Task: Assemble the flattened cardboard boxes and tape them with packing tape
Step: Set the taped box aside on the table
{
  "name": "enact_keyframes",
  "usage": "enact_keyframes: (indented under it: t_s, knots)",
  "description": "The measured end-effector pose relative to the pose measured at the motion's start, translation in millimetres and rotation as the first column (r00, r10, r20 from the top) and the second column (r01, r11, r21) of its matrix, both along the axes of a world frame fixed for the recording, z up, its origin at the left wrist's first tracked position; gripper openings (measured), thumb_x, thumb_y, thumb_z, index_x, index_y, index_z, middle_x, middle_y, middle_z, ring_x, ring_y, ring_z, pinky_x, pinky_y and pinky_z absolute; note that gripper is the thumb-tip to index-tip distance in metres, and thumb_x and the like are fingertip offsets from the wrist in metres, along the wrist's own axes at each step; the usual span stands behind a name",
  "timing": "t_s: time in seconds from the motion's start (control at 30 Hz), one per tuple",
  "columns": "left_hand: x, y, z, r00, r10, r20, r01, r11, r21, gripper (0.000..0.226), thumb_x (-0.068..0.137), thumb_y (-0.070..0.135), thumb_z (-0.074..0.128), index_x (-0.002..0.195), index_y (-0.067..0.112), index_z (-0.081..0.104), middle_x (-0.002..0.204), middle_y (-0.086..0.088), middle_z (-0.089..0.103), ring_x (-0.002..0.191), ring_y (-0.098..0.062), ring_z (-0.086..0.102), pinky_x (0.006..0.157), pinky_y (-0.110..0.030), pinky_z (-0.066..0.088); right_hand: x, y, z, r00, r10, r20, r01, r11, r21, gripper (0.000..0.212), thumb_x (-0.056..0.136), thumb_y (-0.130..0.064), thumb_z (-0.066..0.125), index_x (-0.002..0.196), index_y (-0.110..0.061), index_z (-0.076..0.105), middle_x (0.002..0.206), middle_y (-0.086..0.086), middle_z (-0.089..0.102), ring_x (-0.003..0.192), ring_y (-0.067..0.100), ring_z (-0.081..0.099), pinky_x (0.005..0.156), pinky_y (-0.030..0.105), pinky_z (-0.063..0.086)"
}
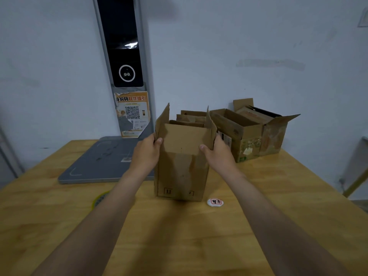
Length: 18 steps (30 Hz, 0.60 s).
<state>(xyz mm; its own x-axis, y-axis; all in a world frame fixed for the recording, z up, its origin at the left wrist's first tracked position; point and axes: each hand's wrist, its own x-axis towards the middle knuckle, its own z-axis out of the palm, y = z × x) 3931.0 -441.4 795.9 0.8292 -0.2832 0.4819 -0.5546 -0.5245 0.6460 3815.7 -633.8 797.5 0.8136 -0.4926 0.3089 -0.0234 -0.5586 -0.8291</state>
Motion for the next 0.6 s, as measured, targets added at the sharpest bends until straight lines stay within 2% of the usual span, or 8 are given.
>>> enact_keyframes:
  t_s: [0.1,0.2,0.27,0.37,0.5,0.6]
  knots:
    - [-1,16,7,0.999,0.013,0.041,-0.012,1.000,-0.028,0.023,0.109,0.032,0.046,0.097,0.019,0.061,0.084,0.002,0.064,0.082,-0.019,0.062,0.059,-0.030,0.038,7,9,10,0.999,0.030,0.030,-0.029,0.999,-0.028,0.058,0.103,-0.027,0.059,0.155,-0.016,0.035,0.145,0.004,0.057,0.135,0.024,0.052,0.109,0.043,0.048]
    - [9,31,14,0.999,-0.019,0.029,0.021,0.997,-0.080,0.028,0.105,0.038,0.053,0.124,0.018,0.060,0.112,0.003,0.068,0.102,-0.018,0.064,0.077,-0.037,0.053,28,20,20,0.996,0.067,0.053,-0.064,0.996,-0.058,0.063,0.102,-0.027,0.060,0.156,-0.018,0.030,0.146,0.002,0.056,0.135,0.021,0.053,0.106,0.039,0.047]
    - [22,37,19,0.998,-0.050,-0.036,0.046,0.994,-0.095,0.053,0.098,0.045,0.065,0.142,0.021,0.047,0.129,0.004,0.062,0.114,-0.017,0.059,0.093,-0.042,0.055,50,24,27,0.994,0.105,0.043,-0.102,0.993,-0.062,0.064,0.100,-0.027,0.063,0.154,-0.019,0.030,0.146,0.003,0.056,0.134,0.022,0.054,0.106,0.041,0.049]
    - [52,40,18,0.989,-0.047,-0.141,0.035,0.996,-0.088,0.081,0.087,0.040,0.079,0.150,0.021,0.031,0.144,-0.002,0.055,0.129,-0.024,0.055,0.105,-0.050,0.051,88,28,31,0.989,0.145,0.001,-0.144,0.988,-0.059,0.073,0.097,-0.024,0.069,0.156,-0.020,0.026,0.148,0.004,0.053,0.136,0.024,0.051,0.109,0.045,0.048]
    - [101,38,2,0.976,-0.002,-0.216,-0.008,0.999,-0.045,0.077,0.086,0.034,0.082,0.144,0.018,0.035,0.143,-0.004,0.056,0.130,-0.028,0.055,0.101,-0.043,0.051,139,26,18,0.977,0.181,-0.114,-0.189,0.980,-0.066,0.079,0.097,-0.027,0.069,0.158,-0.015,0.021,0.149,0.009,0.052,0.134,0.027,0.053,0.108,0.046,0.050]
    - [139,33,-3,0.974,-0.018,-0.228,-0.003,0.996,-0.090,0.072,0.087,0.036,0.080,0.142,0.022,0.035,0.141,-0.002,0.057,0.128,-0.026,0.056,0.101,-0.043,0.051,181,20,10,0.981,0.164,-0.108,-0.173,0.982,-0.081,0.078,0.098,-0.027,0.067,0.158,-0.014,0.020,0.147,0.010,0.054,0.131,0.027,0.056,0.106,0.045,0.051]
